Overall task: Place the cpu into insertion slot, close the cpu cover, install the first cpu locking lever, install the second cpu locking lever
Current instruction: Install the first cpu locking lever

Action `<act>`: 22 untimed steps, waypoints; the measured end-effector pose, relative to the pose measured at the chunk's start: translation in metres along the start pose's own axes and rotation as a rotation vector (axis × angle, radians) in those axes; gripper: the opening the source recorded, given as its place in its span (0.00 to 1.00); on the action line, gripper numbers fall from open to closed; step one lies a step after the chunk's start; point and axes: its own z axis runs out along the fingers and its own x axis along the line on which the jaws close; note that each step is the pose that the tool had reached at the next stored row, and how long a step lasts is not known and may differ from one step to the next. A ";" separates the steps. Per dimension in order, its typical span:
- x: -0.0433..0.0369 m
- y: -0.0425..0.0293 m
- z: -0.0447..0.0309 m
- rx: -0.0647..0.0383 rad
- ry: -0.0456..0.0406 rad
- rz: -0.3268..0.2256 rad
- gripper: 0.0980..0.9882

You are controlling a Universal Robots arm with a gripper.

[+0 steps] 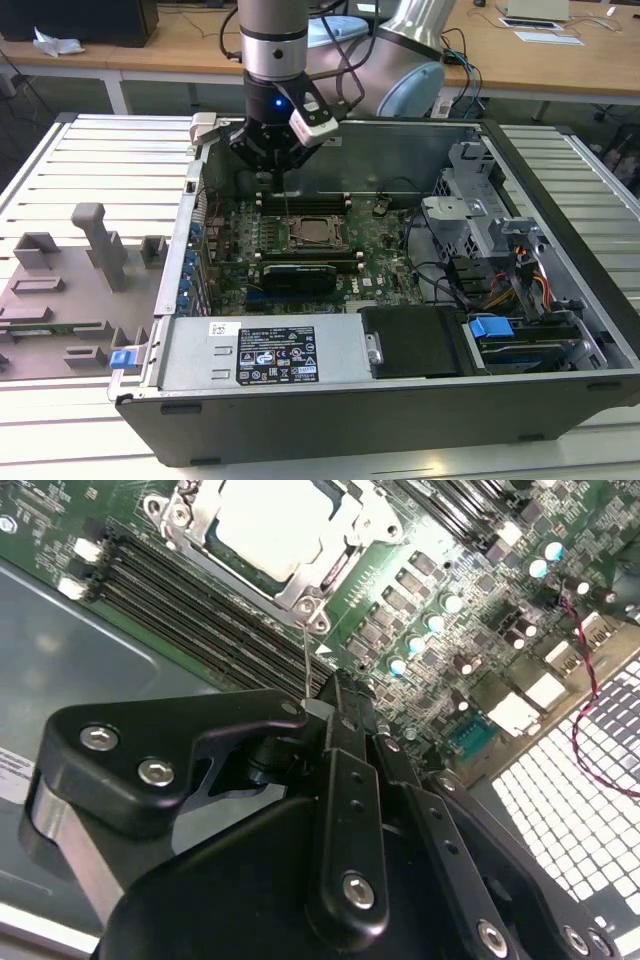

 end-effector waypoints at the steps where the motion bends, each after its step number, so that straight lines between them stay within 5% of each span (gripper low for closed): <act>1: -0.0019 -0.0002 0.0001 0.000 0.0002 0.000 0.01; 12: -0.0088 -0.0010 0.0012 0.000 0.0008 0.000 0.01; 22: -0.0239 -0.0026 0.0021 0.000 0.0019 0.000 0.01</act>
